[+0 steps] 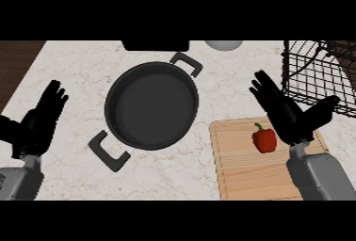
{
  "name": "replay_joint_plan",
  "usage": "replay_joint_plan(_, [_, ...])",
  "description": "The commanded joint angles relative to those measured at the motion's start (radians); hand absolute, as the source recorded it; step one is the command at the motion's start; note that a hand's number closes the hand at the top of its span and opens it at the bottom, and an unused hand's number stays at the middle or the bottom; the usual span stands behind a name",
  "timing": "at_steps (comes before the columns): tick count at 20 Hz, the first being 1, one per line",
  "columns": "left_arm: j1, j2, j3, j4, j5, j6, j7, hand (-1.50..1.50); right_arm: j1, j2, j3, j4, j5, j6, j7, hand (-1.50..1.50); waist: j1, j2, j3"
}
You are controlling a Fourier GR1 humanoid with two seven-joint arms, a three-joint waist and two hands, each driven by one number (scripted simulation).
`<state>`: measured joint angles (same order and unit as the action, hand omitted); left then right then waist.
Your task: Pick the bell pepper from the cutting board and place it in the pot
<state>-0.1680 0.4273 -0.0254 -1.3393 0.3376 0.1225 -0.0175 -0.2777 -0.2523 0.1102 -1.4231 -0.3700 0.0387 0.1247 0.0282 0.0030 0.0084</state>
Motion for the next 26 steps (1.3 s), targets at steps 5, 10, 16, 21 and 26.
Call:
replay_joint_plan(5, [0.039,-0.077,-0.135,-0.082,0.044,-0.117,0.089,0.00,0.014,-0.217,-0.109,0.101,0.283,-0.150,-0.175,-1.50,-0.041,-0.001,-0.007])
replay_joint_plan(10, [0.046,-0.119,-0.197,-0.110,0.073,-0.164,0.116,0.00,0.109,-0.321,-0.036,0.317,0.600,-0.420,0.058,-1.50,-0.014,0.016,-0.012])
replay_joint_plan(16, [0.104,-0.156,-0.260,-0.229,0.042,-0.103,0.201,0.00,0.076,-0.282,0.170,0.223,0.846,-0.450,0.288,-1.50,-0.018,-0.008,-0.010])
replay_joint_plan(21, [0.157,-0.151,-0.259,-0.281,0.032,-0.087,0.226,0.00,-0.016,-0.358,0.202,-0.054,0.876,-0.208,0.637,-1.50,-0.029,-0.012,-0.011])
replay_joint_plan(26, [0.140,-0.168,-0.250,-0.278,0.036,-0.089,0.245,0.00,-0.063,-0.349,0.183,-0.255,0.790,-0.002,0.917,-1.50,-0.034,-0.010,-0.010])
